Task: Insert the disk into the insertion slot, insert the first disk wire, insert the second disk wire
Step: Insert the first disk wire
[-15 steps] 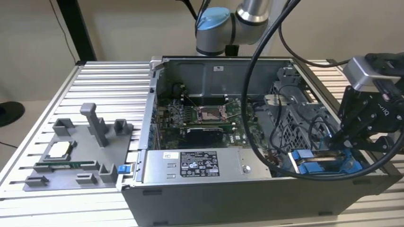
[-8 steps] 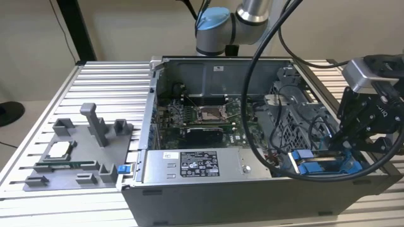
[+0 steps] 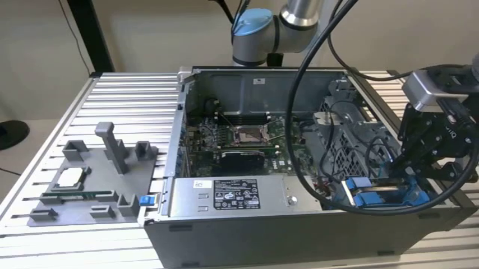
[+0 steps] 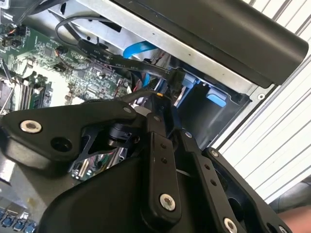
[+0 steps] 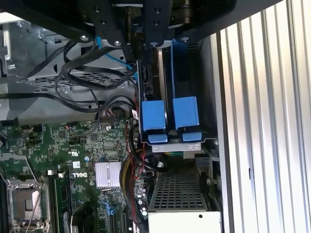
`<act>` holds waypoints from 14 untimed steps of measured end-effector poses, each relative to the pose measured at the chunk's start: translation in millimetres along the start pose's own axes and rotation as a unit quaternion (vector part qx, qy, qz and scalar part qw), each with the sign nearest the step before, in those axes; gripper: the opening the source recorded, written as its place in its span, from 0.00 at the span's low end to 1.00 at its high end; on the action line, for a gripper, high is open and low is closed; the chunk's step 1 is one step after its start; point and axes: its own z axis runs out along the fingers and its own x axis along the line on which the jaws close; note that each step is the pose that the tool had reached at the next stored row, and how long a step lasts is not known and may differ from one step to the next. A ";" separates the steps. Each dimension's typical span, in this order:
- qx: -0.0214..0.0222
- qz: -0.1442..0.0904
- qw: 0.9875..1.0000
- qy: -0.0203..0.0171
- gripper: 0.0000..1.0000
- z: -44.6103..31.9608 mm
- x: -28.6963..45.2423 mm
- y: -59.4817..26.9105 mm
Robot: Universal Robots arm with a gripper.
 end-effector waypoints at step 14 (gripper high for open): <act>0.005 -0.007 1.000 0.000 0.00 1.4 -1.7 3.7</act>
